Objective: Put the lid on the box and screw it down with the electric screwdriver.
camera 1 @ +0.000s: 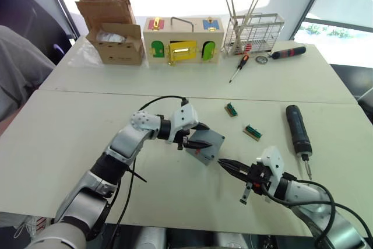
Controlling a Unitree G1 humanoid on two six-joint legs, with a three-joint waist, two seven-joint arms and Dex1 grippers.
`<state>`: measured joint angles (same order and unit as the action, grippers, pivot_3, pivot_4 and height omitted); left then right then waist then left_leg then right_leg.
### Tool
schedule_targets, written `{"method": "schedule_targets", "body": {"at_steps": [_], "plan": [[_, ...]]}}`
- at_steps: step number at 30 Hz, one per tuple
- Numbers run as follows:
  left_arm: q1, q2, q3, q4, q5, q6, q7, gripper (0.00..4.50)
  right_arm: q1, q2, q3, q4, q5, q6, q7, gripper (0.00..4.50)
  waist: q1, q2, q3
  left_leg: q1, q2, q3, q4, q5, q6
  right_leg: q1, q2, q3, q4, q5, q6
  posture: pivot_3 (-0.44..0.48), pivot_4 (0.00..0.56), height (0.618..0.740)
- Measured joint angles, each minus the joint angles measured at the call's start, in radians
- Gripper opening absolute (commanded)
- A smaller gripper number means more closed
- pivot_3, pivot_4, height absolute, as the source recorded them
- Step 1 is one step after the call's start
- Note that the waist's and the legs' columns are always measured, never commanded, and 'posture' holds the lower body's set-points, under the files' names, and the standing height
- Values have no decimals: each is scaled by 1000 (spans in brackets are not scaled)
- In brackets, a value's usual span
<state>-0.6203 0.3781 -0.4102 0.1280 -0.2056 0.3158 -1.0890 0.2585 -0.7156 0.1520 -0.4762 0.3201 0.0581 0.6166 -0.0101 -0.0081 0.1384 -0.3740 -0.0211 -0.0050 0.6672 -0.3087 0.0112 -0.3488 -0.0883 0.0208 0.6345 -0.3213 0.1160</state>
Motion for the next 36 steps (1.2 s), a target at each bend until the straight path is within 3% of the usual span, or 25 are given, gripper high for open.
{"method": "schedule_targets", "body": {"at_steps": [19, 36], "plan": [[10, 7, 7, -14, 0, 0, 2, 2683, -13, 107, 1, 5, -68, 23, 37, 53, -1, 0, 0, 0, 0, 0, -2, 0, 0, -2, 0, 0, -2, 0, -1, 0, 150, 740], [21, 11, 26, -23, 0, 15, 10, 2683, -34, 136, -2, 9, -101, 24, 58, 53, -1, 0, 0, -2, 0, 0, -2, 0, 0, -4, -1, 0, -2, -1, -3, 0, 150, 740]]}}
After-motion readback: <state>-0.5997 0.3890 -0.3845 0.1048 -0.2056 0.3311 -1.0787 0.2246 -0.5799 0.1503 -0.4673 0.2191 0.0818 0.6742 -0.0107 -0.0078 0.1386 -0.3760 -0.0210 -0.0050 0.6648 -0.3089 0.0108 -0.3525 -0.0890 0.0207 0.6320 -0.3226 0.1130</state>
